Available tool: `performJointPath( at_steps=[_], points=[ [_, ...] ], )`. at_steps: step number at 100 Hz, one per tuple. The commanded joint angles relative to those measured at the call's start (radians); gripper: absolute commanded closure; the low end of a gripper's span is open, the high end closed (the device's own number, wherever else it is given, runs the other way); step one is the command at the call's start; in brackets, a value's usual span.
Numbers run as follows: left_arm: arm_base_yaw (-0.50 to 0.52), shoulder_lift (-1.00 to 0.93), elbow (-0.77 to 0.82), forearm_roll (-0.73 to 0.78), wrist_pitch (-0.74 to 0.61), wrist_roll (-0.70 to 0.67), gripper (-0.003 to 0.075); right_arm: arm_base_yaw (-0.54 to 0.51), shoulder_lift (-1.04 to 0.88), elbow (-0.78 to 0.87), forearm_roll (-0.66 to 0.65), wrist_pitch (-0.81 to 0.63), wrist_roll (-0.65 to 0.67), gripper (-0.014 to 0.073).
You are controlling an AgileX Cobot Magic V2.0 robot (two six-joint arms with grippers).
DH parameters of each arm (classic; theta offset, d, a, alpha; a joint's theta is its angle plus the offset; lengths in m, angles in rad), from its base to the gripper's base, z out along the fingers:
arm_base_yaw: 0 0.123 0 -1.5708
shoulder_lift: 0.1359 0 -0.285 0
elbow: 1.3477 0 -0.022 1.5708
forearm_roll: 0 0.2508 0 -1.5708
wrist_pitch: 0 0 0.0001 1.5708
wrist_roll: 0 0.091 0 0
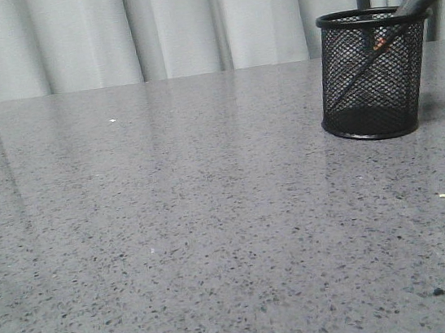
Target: Put scissors into bucket
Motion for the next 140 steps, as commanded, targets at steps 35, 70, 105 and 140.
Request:
performJointPath(
  at_steps=[35, 70, 105, 140],
  points=[
    [0.003, 0.017, -0.027, -0.006, -0.077, -0.006, 0.0740, 0.001, 0.015, -0.021, 0.012, -0.073, -0.009, 0.0639],
    [0.293, -0.097, 0.029, 0.094, 0.069, 0.026, 0.0740, 0.001, 0.015, -0.021, 0.012, -0.073, -0.009, 0.0639],
    [0.606, -0.148, 0.268, -0.011, 0.100, 0.014, 0.0740, 0.001, 0.015, -0.021, 0.012, -0.073, -0.009, 0.0639],
    [0.647, -0.193, 0.310, -0.011, 0.334, 0.018, 0.0740, 0.001, 0.015, -0.021, 0.012, -0.071, -0.009, 0.0639]
  ],
)
